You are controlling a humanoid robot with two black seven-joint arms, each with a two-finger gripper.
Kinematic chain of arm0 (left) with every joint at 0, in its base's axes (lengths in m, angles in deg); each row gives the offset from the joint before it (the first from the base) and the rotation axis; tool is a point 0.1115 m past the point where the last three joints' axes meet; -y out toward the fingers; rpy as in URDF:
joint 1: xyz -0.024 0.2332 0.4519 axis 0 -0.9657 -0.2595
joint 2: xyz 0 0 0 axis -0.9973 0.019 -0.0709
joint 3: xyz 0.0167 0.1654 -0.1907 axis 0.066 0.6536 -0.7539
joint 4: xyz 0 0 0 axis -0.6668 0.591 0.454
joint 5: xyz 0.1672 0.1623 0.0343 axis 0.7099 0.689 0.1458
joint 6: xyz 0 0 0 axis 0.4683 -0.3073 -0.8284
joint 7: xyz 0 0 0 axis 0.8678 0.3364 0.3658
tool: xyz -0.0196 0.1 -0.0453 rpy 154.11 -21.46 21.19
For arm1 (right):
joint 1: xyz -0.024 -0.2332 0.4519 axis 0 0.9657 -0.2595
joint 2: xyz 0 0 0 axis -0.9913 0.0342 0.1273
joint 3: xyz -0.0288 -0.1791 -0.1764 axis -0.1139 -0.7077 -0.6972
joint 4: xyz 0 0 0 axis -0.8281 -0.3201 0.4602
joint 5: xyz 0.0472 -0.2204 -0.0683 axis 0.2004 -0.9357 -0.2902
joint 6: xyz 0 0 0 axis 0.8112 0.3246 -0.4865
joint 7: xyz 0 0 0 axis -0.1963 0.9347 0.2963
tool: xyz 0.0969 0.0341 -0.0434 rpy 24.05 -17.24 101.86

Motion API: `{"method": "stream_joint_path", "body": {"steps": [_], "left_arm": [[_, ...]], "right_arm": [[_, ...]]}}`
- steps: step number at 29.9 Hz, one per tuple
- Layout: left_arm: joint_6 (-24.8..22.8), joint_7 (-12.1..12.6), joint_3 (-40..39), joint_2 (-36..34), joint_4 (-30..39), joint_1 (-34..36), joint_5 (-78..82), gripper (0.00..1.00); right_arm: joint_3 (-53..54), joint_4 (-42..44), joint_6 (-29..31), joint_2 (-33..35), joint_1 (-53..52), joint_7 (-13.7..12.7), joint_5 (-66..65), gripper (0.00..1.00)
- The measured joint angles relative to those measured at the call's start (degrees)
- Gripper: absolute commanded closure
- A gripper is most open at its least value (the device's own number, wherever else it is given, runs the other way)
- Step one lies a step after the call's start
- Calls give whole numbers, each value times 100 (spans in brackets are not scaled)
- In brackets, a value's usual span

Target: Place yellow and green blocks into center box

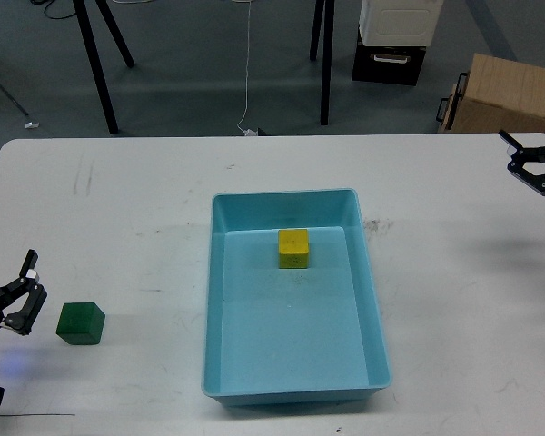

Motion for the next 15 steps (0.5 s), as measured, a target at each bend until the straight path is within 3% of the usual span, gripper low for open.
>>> {"method": "stream_joint_path", "body": {"steps": [7,15], "left_arm": [[0,-21,-10,3,3,4,-8,0],[0,-22,-32,4,3,11,-10,0]], "right_arm": [[340,9,0,51,-127,31,-84,0],[666,275,0,-1275,-108,504,-46,0]]}}
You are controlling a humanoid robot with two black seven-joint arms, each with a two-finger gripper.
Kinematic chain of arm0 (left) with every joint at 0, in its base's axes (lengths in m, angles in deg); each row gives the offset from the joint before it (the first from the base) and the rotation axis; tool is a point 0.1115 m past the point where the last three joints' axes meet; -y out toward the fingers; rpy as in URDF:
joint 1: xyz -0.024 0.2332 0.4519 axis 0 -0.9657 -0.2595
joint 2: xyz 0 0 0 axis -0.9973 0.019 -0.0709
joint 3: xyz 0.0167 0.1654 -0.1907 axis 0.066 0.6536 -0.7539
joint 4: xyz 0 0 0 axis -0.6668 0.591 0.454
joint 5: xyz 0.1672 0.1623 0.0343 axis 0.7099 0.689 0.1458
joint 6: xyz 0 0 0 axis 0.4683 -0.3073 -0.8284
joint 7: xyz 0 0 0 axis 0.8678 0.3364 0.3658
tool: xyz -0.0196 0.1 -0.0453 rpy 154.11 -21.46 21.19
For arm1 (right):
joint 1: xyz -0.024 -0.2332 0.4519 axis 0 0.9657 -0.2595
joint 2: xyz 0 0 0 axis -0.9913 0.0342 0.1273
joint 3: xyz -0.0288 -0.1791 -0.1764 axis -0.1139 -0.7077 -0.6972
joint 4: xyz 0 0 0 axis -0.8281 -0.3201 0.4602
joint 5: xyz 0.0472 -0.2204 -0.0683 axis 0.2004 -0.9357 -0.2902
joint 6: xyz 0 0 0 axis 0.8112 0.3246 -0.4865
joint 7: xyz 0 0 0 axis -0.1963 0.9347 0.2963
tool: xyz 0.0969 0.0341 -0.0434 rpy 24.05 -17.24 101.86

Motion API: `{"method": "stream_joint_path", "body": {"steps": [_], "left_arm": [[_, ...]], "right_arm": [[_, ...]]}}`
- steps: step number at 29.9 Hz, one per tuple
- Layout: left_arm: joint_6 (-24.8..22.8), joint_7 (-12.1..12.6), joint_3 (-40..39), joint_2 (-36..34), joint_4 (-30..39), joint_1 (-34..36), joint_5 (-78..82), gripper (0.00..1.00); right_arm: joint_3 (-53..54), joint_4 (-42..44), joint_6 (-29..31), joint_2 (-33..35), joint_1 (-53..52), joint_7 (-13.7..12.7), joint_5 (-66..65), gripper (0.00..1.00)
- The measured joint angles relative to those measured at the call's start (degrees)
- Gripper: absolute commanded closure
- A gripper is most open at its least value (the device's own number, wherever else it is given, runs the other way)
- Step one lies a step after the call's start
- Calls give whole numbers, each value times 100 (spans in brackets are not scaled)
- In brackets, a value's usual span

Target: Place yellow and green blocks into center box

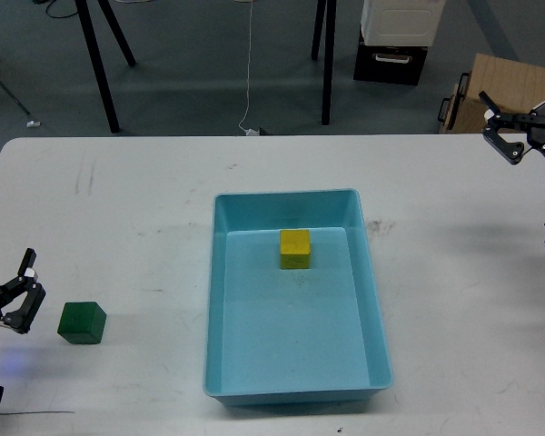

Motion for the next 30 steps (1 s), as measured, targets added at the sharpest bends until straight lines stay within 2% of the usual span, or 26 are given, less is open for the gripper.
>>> {"method": "stream_joint_path", "body": {"steps": [4,9,14,21,27,30], "left_arm": [[0,0,-22,-3,0,-2,0,0],[0,-37,-81,-19,0,27,-5,0],[0,-52,-130,-22,0,81,-14,0],[0,-62,-251,-17,-21,127,-27,0],[0,-42,-1583,12,-436,225,-26,0],[0,30,-2050,-241,-835,591,-10,0]], "right_arm": [[567,-188,0,-281,802,49,63,0],[1867,-1018,0,-1001,2681,27,74,0],[2436,-1846,0,-1768,4143,-8,-20,0],[2509,-2133,0,-2093,4568,-19,-383,0],[2527,-2152,0,-1999,4608,-13,-405,0],[2557,-2163,0,-1897,4622,-11,-412,0]]}}
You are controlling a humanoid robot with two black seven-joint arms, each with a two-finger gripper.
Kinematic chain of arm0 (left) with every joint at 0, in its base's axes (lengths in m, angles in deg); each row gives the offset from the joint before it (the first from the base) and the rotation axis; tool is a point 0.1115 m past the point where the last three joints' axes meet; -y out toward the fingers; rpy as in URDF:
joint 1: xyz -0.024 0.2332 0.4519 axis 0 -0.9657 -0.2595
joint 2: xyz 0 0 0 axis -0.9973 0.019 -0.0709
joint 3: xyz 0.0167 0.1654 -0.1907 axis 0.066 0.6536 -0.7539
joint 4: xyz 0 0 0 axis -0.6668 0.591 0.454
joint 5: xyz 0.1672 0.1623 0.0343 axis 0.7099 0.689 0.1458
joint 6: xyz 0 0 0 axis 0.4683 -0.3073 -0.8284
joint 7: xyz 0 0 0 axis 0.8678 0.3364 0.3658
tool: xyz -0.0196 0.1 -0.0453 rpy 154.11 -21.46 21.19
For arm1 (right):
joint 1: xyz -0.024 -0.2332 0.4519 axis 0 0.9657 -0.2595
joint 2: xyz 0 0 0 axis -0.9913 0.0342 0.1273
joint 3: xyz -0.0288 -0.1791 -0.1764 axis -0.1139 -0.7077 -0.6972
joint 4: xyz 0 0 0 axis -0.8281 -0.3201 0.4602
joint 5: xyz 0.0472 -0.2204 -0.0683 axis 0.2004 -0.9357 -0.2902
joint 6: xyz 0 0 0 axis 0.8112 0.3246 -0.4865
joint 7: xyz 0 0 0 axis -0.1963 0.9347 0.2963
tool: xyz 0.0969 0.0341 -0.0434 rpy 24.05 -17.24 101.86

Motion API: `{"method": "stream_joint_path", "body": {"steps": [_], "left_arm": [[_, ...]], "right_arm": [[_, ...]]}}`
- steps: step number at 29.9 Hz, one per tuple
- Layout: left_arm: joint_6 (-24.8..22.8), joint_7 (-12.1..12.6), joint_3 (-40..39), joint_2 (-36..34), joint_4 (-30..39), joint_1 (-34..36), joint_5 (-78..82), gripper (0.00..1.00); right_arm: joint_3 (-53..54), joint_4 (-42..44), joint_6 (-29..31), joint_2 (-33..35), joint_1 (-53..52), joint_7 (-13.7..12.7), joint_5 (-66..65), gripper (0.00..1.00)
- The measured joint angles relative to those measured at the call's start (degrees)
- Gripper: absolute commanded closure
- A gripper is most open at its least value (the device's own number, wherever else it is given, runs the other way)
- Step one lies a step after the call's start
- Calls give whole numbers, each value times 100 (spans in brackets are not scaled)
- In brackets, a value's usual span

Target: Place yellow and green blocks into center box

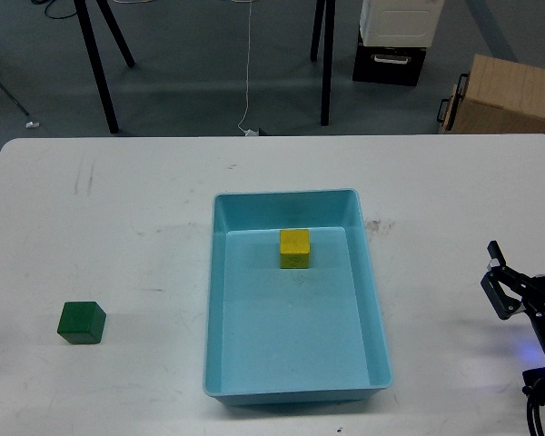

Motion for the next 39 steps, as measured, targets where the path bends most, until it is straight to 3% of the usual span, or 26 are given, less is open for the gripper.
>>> {"method": "stream_joint_path", "body": {"steps": [7,13,19,24,32,35,39], "left_arm": [[0,-227,-763,-1109,-298,598,-94,0],[0,-241,-116,-2875,-254,1065,338,0],[-2,-235,1029,-4285,-42,2297,1923,0],[-4,-250,2925,-4572,79,4197,3315,0],[-1,-181,7752,-4126,148,7826,5204,0],[-1,-160,9144,-4104,579,8335,6645,0],[-1,-160,10127,-4382,1191,8402,8316,0]], "right_arm": [[9,-1,0,1,21,-6,-10,0],[-6,6,0,-25,10,-9,-26,0],[-17,5,0,-22,4,-31,-78,0],[-27,0,0,-7,4,-34,-82,0],[-26,-1,-1,-14,5,-35,-83,0],[-7,0,-1,15,4,-35,-82,0],[-2,10,-1,32,3,-35,-82,0]]}}
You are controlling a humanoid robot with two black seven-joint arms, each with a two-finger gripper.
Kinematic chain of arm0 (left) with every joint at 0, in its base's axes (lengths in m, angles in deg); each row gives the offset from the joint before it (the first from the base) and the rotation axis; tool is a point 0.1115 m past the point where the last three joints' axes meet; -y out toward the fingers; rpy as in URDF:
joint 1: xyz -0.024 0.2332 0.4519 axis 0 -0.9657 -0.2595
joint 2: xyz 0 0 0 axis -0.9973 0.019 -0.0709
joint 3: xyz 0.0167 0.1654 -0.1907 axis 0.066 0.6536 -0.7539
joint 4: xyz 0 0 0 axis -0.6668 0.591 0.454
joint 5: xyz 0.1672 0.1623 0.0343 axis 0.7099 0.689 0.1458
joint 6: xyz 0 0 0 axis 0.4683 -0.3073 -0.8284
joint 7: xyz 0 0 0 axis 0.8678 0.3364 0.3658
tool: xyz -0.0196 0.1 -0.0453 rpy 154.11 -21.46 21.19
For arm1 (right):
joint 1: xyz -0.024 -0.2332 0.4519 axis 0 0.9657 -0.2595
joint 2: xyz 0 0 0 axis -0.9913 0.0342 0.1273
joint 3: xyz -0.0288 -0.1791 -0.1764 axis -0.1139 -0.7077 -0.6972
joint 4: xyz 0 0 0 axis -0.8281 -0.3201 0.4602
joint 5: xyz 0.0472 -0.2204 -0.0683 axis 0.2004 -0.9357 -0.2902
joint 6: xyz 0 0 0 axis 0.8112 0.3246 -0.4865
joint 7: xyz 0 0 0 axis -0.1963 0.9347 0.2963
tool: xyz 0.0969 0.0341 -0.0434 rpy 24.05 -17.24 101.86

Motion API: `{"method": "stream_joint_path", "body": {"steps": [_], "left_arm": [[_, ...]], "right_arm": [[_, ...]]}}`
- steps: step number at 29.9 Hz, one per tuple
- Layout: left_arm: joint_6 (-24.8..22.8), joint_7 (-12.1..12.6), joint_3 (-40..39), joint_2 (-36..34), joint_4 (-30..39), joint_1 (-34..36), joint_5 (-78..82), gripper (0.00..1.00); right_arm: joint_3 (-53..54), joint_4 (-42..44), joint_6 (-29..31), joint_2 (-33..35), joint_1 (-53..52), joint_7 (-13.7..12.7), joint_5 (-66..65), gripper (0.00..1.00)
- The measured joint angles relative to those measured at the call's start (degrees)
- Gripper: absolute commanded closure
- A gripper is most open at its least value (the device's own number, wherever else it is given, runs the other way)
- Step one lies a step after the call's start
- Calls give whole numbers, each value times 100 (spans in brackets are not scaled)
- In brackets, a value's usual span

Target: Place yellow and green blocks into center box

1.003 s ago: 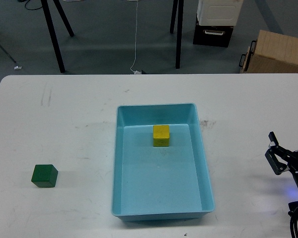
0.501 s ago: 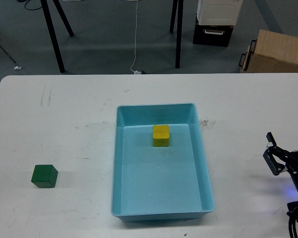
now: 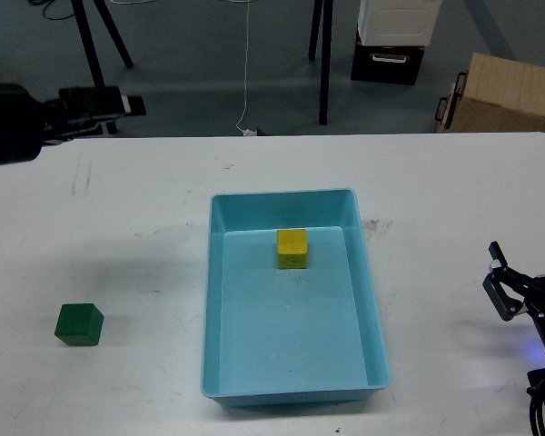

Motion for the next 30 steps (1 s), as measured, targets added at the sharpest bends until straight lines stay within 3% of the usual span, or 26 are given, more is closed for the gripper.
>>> {"method": "stream_joint_path", "body": {"steps": [5,11,30], "left_arm": [[1,-32,655,-414,414,-205,669,0],[2,-71,715,-327,482,-1031,1473,0],[0,-63,618,697,-796,-1461,1705,0]], "right_arm": [[-62,19,0,-36,-49,0,-42,0],[-118,27,0,-71,-70,0,-337,0],[-90,17,0,-73,12,3,-422,0]]}}
